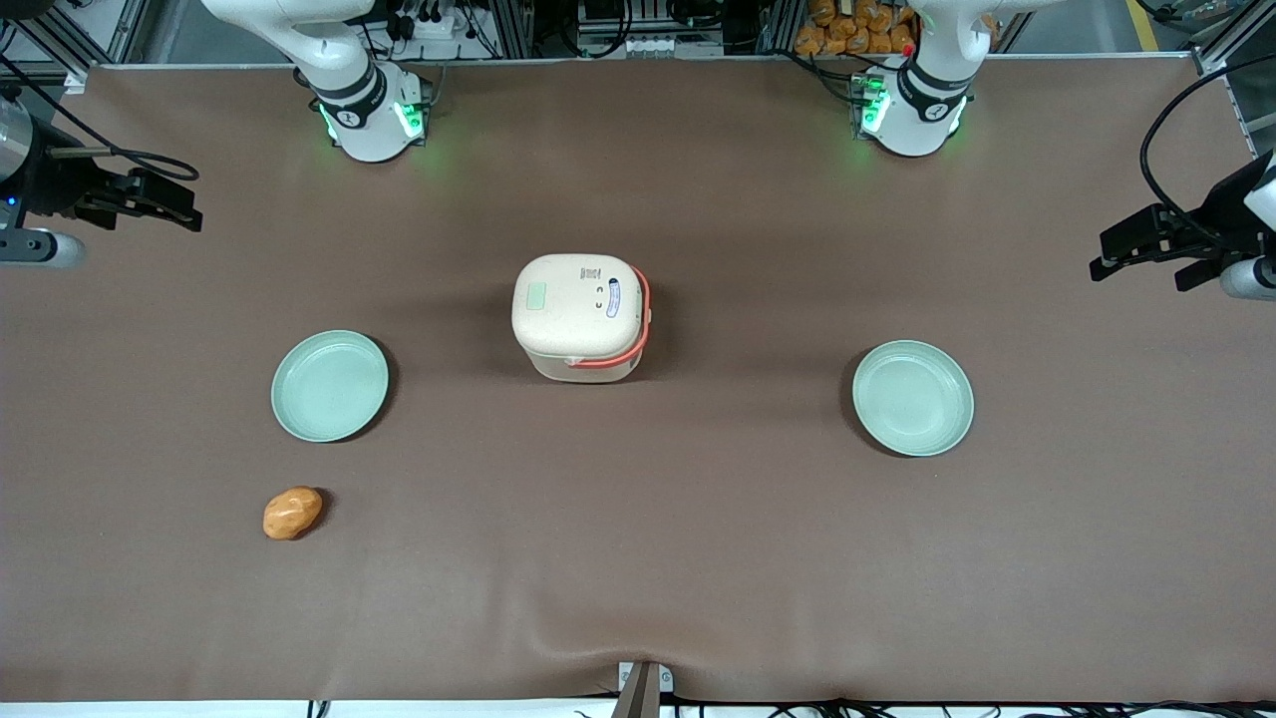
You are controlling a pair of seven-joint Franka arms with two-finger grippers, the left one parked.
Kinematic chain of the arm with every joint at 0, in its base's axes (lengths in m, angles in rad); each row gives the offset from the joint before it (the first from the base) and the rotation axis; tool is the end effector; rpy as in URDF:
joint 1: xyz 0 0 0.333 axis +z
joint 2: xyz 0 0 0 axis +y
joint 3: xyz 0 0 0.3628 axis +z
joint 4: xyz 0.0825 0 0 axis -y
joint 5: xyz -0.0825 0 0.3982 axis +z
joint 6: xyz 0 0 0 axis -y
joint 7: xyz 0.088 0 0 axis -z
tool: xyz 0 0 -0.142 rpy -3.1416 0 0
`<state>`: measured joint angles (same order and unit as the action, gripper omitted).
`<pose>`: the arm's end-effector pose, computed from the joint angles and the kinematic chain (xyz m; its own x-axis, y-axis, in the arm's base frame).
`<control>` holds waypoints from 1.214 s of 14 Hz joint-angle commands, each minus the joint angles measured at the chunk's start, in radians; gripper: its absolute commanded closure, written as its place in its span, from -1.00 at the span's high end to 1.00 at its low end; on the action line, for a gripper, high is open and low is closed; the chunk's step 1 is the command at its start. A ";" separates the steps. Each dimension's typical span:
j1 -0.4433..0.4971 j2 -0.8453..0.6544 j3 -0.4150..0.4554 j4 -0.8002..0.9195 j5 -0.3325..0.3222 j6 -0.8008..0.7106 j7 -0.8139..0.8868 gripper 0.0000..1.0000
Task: Press rice cooker button with right arm
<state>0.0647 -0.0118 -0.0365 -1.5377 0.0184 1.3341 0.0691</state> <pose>0.5313 0.0178 0.6409 0.9808 -0.0370 -0.1914 -0.0388 -0.9992 -0.0056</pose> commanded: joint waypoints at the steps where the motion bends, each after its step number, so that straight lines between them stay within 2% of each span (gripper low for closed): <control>1: -0.005 -0.017 0.003 -0.009 0.003 -0.006 -0.005 1.00; 10: -0.002 -0.014 0.001 -0.004 -0.015 0.000 0.011 1.00; 14: 0.021 -0.010 0.007 0.001 0.011 0.004 0.006 1.00; 17: 0.067 -0.001 0.007 -0.010 0.129 -0.003 0.014 1.00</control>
<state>0.0989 -0.0109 -0.0278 -1.5400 0.0954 1.3312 0.0707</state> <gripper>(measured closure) 0.000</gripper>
